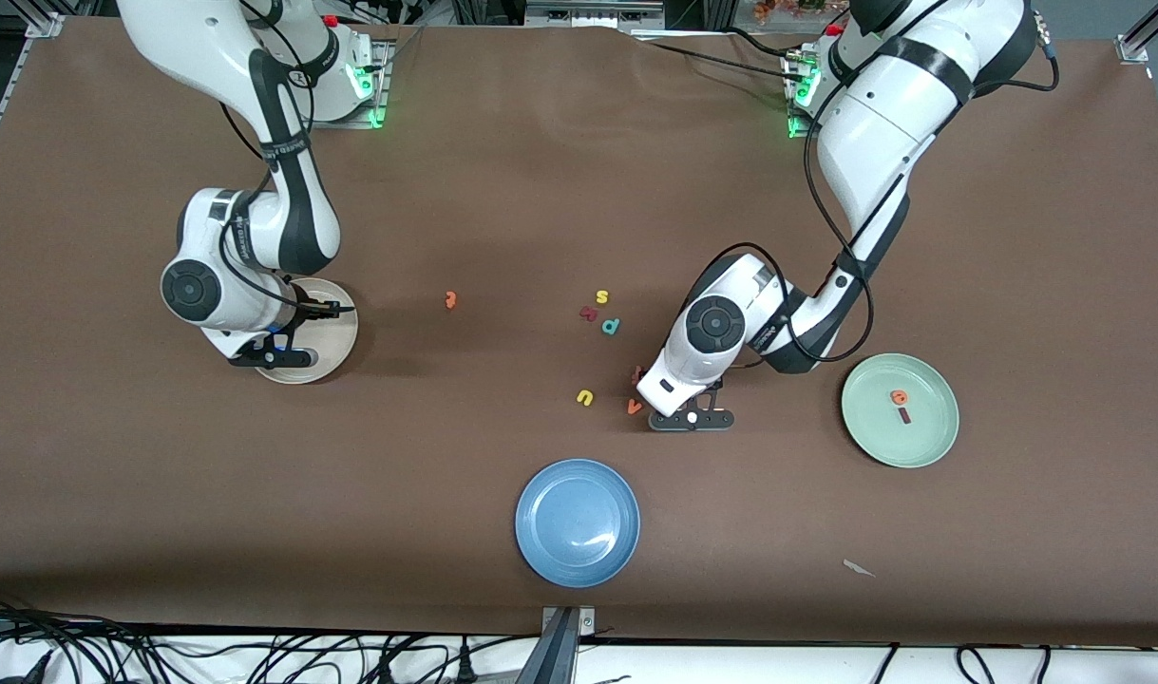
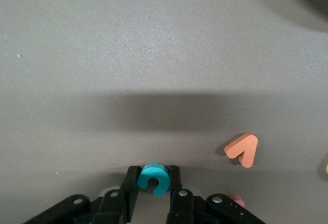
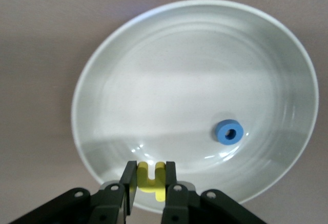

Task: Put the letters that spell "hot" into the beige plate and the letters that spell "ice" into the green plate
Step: 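Release the y on the white plate while the left gripper carries the c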

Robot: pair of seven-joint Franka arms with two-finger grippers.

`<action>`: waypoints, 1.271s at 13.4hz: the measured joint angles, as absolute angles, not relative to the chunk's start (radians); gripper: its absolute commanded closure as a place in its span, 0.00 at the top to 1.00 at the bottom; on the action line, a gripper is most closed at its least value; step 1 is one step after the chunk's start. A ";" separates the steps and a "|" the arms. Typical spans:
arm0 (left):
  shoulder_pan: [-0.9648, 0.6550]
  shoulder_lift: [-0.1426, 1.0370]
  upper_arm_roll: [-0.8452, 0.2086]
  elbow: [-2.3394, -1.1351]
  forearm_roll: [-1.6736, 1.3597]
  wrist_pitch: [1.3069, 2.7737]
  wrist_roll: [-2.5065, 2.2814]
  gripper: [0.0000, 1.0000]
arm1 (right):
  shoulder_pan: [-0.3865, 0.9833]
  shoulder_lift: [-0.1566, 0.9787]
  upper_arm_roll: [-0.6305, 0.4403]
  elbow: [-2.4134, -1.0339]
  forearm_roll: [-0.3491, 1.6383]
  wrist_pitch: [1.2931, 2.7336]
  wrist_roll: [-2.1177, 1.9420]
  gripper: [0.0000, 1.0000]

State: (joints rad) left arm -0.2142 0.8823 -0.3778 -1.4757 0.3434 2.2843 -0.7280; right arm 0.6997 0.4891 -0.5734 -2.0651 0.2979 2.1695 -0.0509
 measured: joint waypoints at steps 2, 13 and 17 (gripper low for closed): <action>-0.214 0.882 -0.378 -1.475 0.343 2.284 -0.728 0.17 | 0.702 0.507 -0.572 -2.068 0.298 2.183 -0.052 0.90; -0.090 0.818 -0.370 -1.446 0.343 2.070 -0.472 0.13 | 0.740 0.450 -0.500 -2.052 0.300 2.189 0.166 0.98; 0.016 0.786 -0.369 -1.447 0.343 1.956 -0.222 0.13 | 0.758 0.452 -0.382 -2.050 0.300 2.263 0.365 0.97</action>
State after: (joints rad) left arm 0.0160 0.7859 -0.3686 -1.4465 0.3434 1.9563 -0.2225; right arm 0.7577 0.4521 -0.3824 -2.0497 0.3002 2.2629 0.3651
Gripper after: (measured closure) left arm 0.714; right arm 0.022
